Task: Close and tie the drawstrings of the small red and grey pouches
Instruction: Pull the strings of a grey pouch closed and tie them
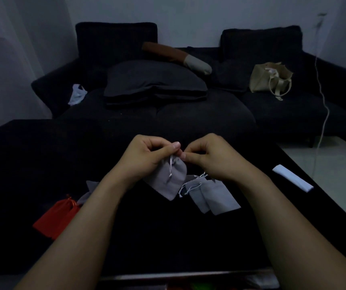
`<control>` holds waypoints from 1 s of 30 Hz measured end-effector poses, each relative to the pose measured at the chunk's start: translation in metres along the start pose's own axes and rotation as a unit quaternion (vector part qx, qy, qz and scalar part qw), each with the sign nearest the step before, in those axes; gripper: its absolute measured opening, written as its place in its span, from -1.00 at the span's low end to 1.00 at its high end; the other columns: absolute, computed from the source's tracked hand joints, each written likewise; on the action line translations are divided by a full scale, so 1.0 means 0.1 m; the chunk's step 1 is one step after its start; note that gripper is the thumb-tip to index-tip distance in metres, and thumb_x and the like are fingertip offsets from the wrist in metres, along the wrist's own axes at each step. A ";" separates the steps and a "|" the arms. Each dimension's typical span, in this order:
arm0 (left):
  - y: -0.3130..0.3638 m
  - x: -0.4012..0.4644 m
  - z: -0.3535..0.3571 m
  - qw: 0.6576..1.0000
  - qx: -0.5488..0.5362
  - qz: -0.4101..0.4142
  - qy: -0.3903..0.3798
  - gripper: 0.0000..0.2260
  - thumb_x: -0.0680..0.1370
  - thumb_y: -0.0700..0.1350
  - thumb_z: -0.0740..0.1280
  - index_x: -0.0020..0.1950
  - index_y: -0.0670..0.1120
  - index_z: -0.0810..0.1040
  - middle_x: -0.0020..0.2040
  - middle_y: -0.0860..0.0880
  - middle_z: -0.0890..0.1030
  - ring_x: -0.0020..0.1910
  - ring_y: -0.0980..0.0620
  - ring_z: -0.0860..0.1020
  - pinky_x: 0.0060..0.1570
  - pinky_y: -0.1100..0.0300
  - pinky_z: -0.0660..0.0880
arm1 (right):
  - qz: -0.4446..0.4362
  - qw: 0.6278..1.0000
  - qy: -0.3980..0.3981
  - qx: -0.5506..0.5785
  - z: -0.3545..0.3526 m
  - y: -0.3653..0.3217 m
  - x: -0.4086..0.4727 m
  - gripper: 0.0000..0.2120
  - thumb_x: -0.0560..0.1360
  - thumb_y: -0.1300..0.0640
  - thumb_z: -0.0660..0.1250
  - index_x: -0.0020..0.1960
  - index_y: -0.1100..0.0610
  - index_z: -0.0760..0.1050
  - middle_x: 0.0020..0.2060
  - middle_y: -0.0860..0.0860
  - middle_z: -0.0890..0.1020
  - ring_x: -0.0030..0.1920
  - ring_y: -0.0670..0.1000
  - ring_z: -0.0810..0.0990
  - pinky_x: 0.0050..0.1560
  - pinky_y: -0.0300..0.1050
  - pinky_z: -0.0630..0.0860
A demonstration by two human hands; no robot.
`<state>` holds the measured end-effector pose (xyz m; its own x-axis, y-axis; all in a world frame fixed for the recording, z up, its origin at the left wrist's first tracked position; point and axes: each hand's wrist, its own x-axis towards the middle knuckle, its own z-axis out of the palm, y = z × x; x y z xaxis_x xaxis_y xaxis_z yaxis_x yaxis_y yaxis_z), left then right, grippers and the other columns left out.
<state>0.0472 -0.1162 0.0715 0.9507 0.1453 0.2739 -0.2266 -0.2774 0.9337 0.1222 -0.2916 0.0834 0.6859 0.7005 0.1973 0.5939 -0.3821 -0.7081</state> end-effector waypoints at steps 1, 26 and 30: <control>0.01 0.00 -0.01 1.000 0.002 -0.003 -0.007 -0.78 0.52 -0.11 0.40 -0.05 -0.27 0.69 -0.10 -0.17 0.72 0.01 -0.12 0.68 0.12 0.07 0.58 | -0.001 1.000 0.001 0.003 0.00 -0.01 -0.01 -0.79 0.56 0.05 0.38 -0.22 0.05 0.66 -0.41 -0.01 0.61 -0.42 -0.18 0.52 -0.37 -0.22 0.44; 0.10 -0.09 -0.05 0.988 0.019 -0.078 -0.130 -0.85 0.59 -0.22 0.31 -0.02 -0.18 0.68 -0.09 -0.10 0.72 -0.08 0.07 0.67 -0.08 0.30 0.56 | -0.033 0.994 -0.076 0.072 -0.15 -0.03 -0.06 -0.91 0.48 0.18 0.47 -0.05 0.17 0.61 -0.52 -0.06 0.37 -0.48 -0.12 0.28 -0.41 -0.28 0.27; 0.07 -0.11 -0.01 0.983 0.035 -0.095 -0.151 -0.84 0.59 -0.21 0.30 -0.05 -0.17 0.68 -0.19 -0.03 0.72 -0.20 0.16 0.65 -0.19 0.36 0.51 | 0.015 0.989 -0.142 0.045 -0.13 0.00 -0.07 -0.95 0.54 0.17 0.41 -0.06 0.15 0.59 -0.46 0.03 0.48 -0.43 -0.07 0.37 -0.36 -0.25 0.37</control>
<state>0.0354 -0.1189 0.0749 0.9964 -0.0851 0.0049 -0.0336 -0.3396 0.9400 0.1229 -0.3043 0.0914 0.5488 0.8358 -0.0143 0.5265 -0.3589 -0.7707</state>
